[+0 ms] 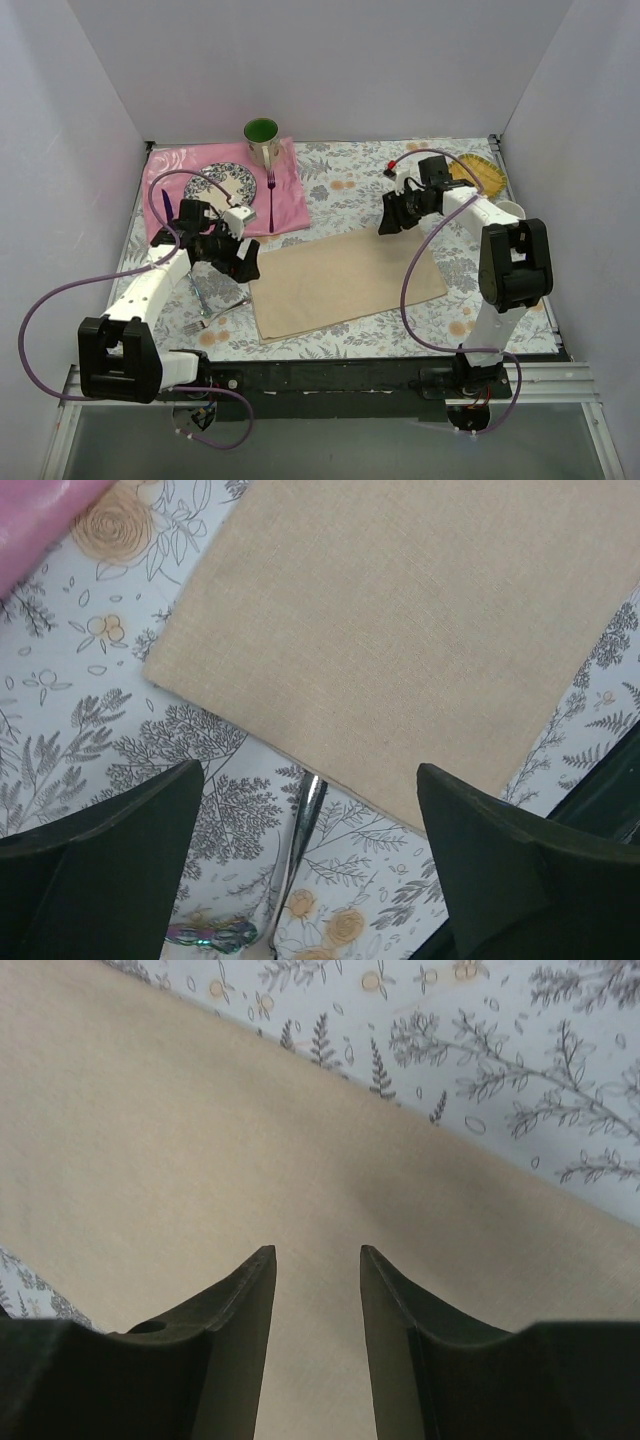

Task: Fold the napkin into a case and place the utensils inside
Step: Smooth out the rectangle-folded napkin at the center of the board, then pick up the rectangle-folded napkin at the center of the board.

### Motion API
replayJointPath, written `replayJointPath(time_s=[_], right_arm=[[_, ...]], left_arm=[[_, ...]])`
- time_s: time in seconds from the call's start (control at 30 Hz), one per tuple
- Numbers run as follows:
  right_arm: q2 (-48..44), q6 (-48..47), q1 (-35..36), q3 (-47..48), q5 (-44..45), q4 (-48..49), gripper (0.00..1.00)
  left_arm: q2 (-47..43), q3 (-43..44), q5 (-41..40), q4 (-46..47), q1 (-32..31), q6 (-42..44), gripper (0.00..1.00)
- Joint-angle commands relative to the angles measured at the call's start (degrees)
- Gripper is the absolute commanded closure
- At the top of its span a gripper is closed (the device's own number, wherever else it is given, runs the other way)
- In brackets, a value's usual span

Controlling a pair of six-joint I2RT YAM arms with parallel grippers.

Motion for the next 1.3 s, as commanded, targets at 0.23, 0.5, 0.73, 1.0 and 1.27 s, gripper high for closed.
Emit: replayJointPath(time_s=[0.23, 0.5, 0.73, 1.0, 1.27], right_arm=[[-2.39, 6.33, 1.59, -8.14, 3.37, 5.93, 0.59], [2.97, 8.18, -1.04, -7.0, 6.01, 2.08, 0.62], [0.18, 5.81, -3.5, -9.2, 8.56, -0.74, 0.65], [-2.82, 5.1, -4.38, -9.64, 8.22, -3.73, 0.68], [-8.62, 6.51, -4.56, -8.94, 3.64, -4.34, 0.68]], left_arm=[[7.3, 2.91, -1.12, 4.03, -0.44, -24.37, 0.37], [13.54, 0.98, -4.09, 12.98, -5.53, -29.02, 0.45], [27.5, 5.98, -7.61, 19.33, -6.59, -32.46, 0.5], [28.95, 14.69, -4.74, 19.08, -5.45, -35.89, 0.46], [16.02, 7.13, -4.8, 7.57, 0.7, -40.02, 0.49]])
